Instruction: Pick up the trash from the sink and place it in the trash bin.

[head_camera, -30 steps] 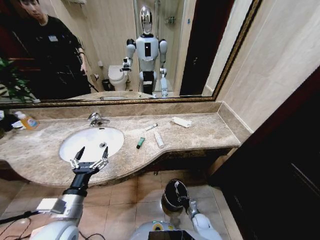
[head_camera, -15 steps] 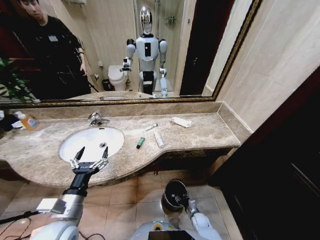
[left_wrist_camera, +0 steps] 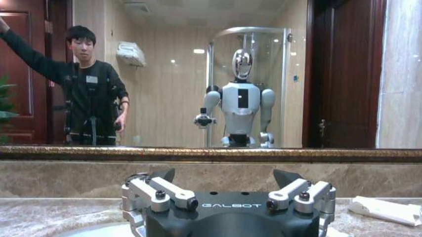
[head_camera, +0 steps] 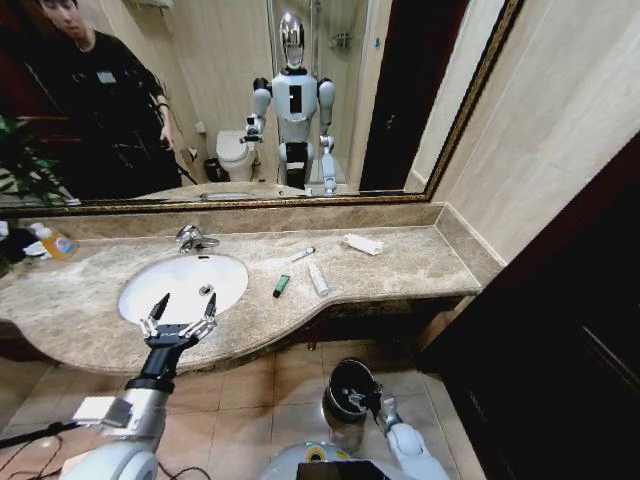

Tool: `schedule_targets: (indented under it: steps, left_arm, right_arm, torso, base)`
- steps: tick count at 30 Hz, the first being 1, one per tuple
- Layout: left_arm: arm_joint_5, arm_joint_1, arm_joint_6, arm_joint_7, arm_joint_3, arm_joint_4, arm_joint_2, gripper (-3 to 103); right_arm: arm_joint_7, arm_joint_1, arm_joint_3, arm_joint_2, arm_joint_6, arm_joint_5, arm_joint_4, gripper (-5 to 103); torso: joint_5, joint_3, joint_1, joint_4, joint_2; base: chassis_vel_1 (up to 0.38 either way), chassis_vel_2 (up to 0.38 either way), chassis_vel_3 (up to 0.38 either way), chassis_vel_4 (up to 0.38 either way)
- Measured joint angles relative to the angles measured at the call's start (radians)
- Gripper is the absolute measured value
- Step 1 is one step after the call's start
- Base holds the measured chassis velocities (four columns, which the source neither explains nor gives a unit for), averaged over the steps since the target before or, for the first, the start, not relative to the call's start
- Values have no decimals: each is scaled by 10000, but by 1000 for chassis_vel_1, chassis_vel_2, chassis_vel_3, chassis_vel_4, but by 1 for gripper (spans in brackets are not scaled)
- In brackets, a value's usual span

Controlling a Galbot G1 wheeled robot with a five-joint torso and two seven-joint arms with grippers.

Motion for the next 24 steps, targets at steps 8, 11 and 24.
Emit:
schedule_targets:
  steps: [8,11,24]
  left_arm:
    - [0,0,0,1,0,0,0,100]
    - [0,0,0,0,0,0,0,100]
    - [0,0,0,0,0,1,0,100]
  right_arm:
    - [-13,-258,-90,-212,-43,236,373,100]
    - [-65,-618,-129,-446,-163,584,1117,100]
    - [-77,-2501,-84,-1011,-125,1492,5143,100]
  torso:
    - [0,0,0,-1,0]
    - [1,0,0,0,0]
    - [0,0,-1,0,0]
  base:
    - [0,0,0,0]
    - [0,0,0,0]
    - [0,0,0,0]
